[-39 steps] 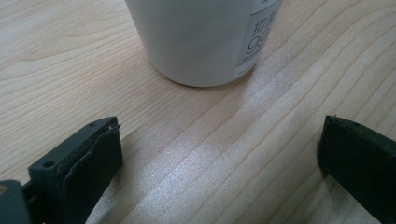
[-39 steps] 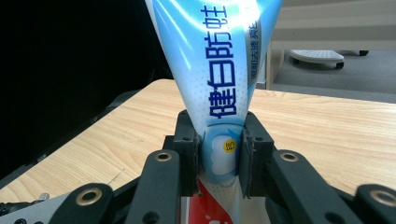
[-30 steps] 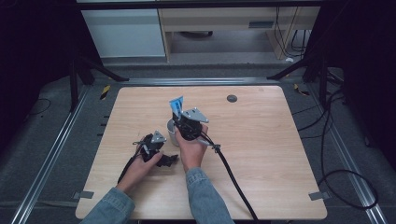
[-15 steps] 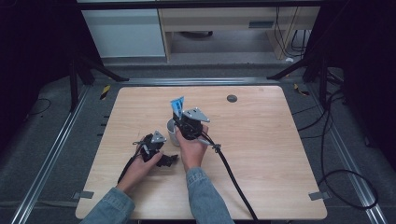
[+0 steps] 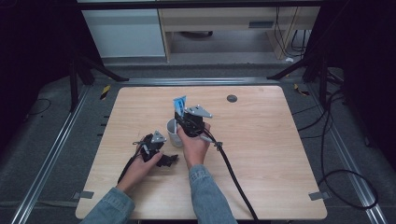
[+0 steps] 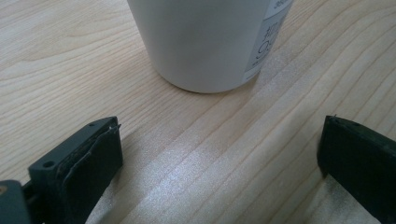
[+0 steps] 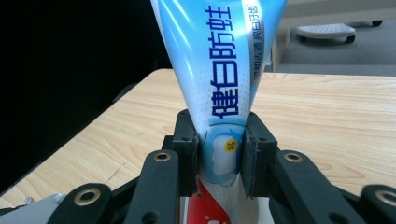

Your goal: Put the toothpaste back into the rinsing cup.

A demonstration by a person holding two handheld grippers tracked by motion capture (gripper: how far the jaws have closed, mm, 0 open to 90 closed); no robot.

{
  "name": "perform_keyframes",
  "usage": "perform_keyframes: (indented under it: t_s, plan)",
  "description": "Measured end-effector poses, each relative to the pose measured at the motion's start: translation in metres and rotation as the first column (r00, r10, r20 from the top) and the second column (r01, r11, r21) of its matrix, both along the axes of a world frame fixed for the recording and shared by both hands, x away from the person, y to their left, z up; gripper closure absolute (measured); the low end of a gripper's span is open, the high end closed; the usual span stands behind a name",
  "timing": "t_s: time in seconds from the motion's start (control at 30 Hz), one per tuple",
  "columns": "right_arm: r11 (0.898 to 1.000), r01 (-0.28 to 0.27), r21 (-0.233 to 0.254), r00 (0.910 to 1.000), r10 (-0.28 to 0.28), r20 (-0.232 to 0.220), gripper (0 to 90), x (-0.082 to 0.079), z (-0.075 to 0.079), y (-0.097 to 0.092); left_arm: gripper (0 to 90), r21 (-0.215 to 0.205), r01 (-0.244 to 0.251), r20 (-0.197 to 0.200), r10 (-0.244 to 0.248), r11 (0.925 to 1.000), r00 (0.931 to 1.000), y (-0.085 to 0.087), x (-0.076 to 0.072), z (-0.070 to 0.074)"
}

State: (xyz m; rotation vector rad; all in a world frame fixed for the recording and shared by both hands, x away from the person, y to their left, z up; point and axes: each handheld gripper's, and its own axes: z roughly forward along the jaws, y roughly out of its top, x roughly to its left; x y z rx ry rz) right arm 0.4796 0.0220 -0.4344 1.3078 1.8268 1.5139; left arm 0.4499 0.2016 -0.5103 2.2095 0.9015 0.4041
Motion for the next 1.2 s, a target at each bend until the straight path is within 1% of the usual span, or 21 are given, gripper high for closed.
perform_keyframes:
  t_s: [0.13, 0.3, 0.37, 0.5, 0.53, 0.6, 0.73, 0.83, 0.97, 1.1, 1.17, 1.2]
  plan:
    - [1.000, -0.020, -0.011, 0.9998, 0.020, -0.009, 70.2, 0.003, 0.002, -0.001, 0.0, 0.002, 0.002, -0.001, -0.002, 1.0000, 1.0000, 0.000, 0.000, 0.000]
    - [1.000, -0.030, -0.007, 0.9992, 0.030, -0.025, 68.8, 0.005, 0.003, -0.004, 0.0, 0.002, 0.002, 0.000, -0.002, 1.0000, 1.0000, 0.000, 0.000, 0.000]
    - [1.000, -0.028, -0.002, 0.9991, 0.028, -0.031, 66.3, 0.006, 0.002, -0.006, 0.0, 0.002, 0.002, 0.000, -0.002, 1.0000, 1.0000, 0.000, 0.000, 0.000]
    - [0.999, -0.037, -0.001, 0.9987, 0.037, -0.036, 65.4, 0.007, 0.003, -0.008, 0.0, 0.003, 0.002, -0.001, -0.002, 1.0000, 1.0000, 0.000, 0.000, 0.000]
    - [0.999, -0.037, -0.002, 0.9984, 0.037, -0.042, 63.0, 0.007, 0.003, -0.009, 0.0, 0.003, 0.003, 0.000, -0.003, 1.0000, 1.0000, 0.000, 0.000, 0.000]
    - [0.999, -0.040, -0.002, 0.9981, 0.040, -0.048, 61.8, 0.007, 0.003, -0.010, 0.0, 0.003, 0.003, 0.000, -0.003, 1.0000, 1.0000, 0.000, 0.000, 0.000]
    - [0.999, -0.039, -0.023, 0.9985, 0.038, -0.039, 60.1, 0.007, 0.004, -0.011, 0.0, 0.003, 0.003, 0.000, -0.003, 1.0000, 1.0000, 0.000, 0.000, 0.000]
    - [0.998, -0.037, -0.048, 0.9989, 0.036, -0.030, 58.0, 0.007, 0.005, -0.010, 0.0, 0.003, 0.004, 0.000, -0.004, 1.0000, 1.0000, 0.000, 0.000, 0.000]
    - [0.997, -0.037, -0.064, 0.9990, 0.035, -0.026, 56.0, 0.006, 0.006, -0.011, 0.0, 0.003, 0.004, 0.000, -0.004, 1.0000, 1.0000, 0.000, 0.000, 0.000]
    - [0.996, -0.030, -0.081, 0.9993, 0.028, -0.025, 52.0, 0.005, 0.007, -0.011, 0.0, 0.003, 0.004, 0.000, -0.004, 1.0000, 1.0000, 0.000, 0.000, 0.000]
    - [0.995, -0.023, -0.095, 0.9996, 0.021, -0.022, 47.7, 0.004, 0.010, -0.013, 0.0, 0.003, 0.004, -0.001, -0.004, 1.0000, 1.0000, 0.000, 0.000, 0.000]
    - [0.995, -0.021, -0.095, 0.9996, 0.019, -0.022, 46.8, 0.004, 0.011, -0.013, 0.0, 0.003, 0.004, 0.000, -0.004, 1.0000, 1.0000, 0.000, 0.000, 0.000]
